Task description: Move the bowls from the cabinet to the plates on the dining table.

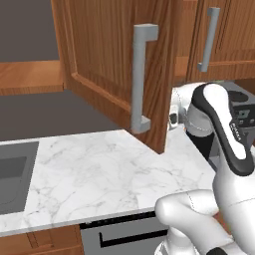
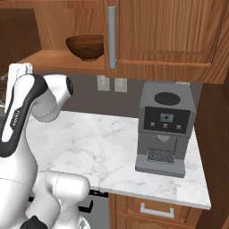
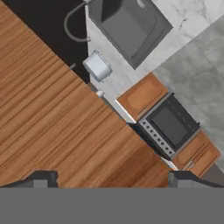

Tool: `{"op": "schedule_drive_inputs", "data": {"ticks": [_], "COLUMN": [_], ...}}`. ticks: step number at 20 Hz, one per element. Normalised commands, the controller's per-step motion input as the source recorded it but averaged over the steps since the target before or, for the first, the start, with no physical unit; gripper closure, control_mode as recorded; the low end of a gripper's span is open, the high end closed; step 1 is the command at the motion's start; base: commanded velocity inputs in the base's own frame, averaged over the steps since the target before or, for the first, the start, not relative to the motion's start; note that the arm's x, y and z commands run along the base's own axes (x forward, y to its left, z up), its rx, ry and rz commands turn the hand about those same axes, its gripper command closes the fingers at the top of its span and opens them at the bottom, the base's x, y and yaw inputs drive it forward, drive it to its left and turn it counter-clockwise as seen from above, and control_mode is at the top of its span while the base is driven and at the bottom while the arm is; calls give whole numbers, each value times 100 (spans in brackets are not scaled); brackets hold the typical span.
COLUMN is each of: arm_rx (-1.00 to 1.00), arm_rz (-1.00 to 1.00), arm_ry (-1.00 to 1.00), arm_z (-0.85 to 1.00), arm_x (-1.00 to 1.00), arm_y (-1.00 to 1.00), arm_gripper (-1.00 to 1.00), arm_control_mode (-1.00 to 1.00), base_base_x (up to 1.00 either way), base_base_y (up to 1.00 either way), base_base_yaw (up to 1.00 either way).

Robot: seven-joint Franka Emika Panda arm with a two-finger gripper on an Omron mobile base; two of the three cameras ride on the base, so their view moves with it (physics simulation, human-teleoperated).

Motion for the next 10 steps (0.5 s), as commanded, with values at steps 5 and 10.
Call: {"op": "schedule_drive_inputs", "data": {"ticks": [5, 10], "arm_rx": [1, -4], "arm_rz": [-1, -4], "arm_ry": [0, 0], "arm_z": [-11, -10], "arm_x": [0, 2], "arm_y": [84, 88], "arm_gripper": [-100, -100], "arm_control_mode": [-100, -100], "base_base_x": [0, 0], "base_base_y": [0, 0], "base_base_yaw": [0, 0]}}
